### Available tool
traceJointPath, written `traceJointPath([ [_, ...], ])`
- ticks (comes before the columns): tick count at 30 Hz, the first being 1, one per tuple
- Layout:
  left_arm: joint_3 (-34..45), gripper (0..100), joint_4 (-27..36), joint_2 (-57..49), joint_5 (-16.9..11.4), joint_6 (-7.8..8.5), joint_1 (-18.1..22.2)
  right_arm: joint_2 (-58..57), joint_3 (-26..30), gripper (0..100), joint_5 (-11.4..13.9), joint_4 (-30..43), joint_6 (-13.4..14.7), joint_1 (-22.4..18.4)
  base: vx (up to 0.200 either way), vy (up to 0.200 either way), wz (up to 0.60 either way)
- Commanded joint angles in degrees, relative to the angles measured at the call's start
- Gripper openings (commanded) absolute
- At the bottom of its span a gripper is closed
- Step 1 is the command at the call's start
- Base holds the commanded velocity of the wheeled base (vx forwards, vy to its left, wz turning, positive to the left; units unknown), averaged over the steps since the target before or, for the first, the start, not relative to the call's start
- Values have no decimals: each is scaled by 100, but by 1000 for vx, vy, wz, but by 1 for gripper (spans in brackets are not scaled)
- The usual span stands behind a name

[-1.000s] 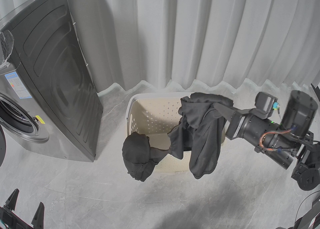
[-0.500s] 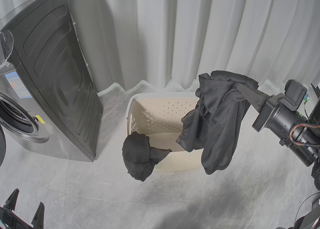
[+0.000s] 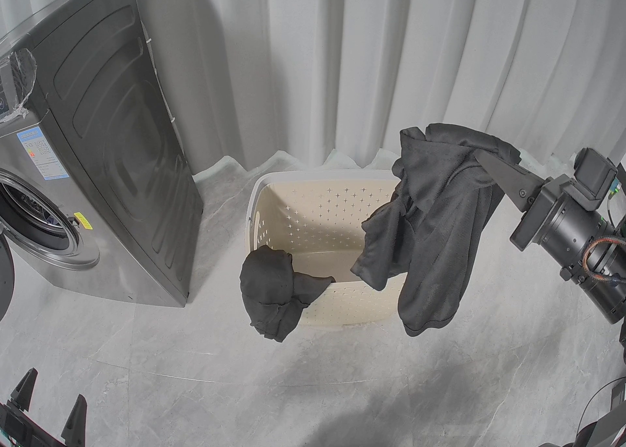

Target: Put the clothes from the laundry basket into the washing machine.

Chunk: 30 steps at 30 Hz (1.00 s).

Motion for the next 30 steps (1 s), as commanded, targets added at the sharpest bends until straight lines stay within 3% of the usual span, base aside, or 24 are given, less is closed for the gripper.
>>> traceJointPath([
  [1,75,100,0,-66,-1,-9,-4,0,11,0,6,-11,1,5,0,200,0],
  [23,75,100,9,-66,8,-35,-4,35,19,0,6,-55,19,-4,0,200,0],
  [30,75,100,9,-66,8,-35,-4,35,28,0,14,-55,19,-4,0,0,0],
])
